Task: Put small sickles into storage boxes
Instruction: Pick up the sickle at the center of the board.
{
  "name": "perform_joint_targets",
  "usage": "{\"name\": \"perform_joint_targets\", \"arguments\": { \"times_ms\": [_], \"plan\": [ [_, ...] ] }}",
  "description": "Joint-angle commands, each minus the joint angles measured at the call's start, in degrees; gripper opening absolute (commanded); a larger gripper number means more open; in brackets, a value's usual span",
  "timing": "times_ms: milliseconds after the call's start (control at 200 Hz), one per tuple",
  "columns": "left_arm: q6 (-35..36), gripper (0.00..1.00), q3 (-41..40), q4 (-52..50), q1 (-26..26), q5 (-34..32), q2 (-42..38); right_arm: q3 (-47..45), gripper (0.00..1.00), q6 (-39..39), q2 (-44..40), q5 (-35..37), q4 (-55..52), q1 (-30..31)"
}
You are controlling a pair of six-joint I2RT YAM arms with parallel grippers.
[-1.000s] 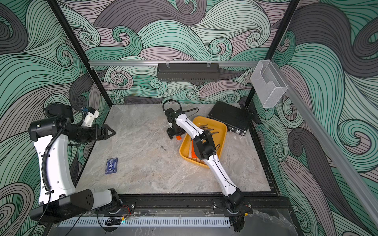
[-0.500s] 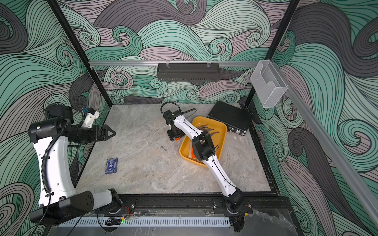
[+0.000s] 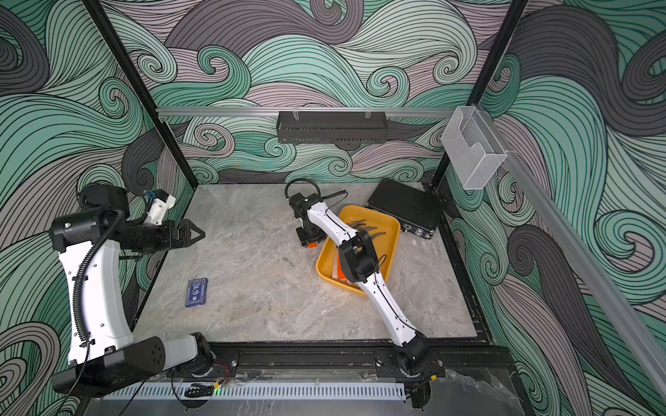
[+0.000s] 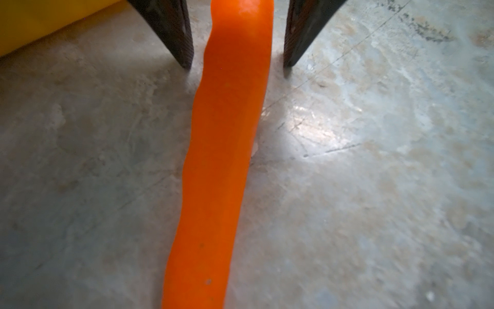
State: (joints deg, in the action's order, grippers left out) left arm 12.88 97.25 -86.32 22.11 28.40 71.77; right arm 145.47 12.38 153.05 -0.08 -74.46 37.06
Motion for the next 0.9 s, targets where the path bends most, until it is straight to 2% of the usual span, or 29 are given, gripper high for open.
{"name": "perform_joint_targets", "arguments": {
  "times_ms": [0,190,485,595,896],
  "plan": [
    [-0.3,0.98,0.0,-0.1,0.4,1.3,-0.7,1.7,0.56,-0.7,2.3,-0.3,-1.1,-0.1],
    [-0.4,0.98,0.2,-0.2,0.3,1.4,-0.8,1.6,0.46,-0.4,2.5,-0.1,-1.0,-0.2],
    [-0.8,0.98,0.5,-0.1,0.3,1.4,-1.2,1.5,0.18,0.0,2.5,-4.5,-1.0,-0.7],
    [-0.8,0.98,0.8,-0.2,0.4,1.5,-1.4,1.8,0.12,-0.1,1.6,-6.2,-1.0,-0.8],
    [-1.0,0.98,1.1,-0.2,0.3,1.5,-2.3,3.0,0.04,0.8,-3.2,-12.2,-0.9,-1.5]
  ]
}}
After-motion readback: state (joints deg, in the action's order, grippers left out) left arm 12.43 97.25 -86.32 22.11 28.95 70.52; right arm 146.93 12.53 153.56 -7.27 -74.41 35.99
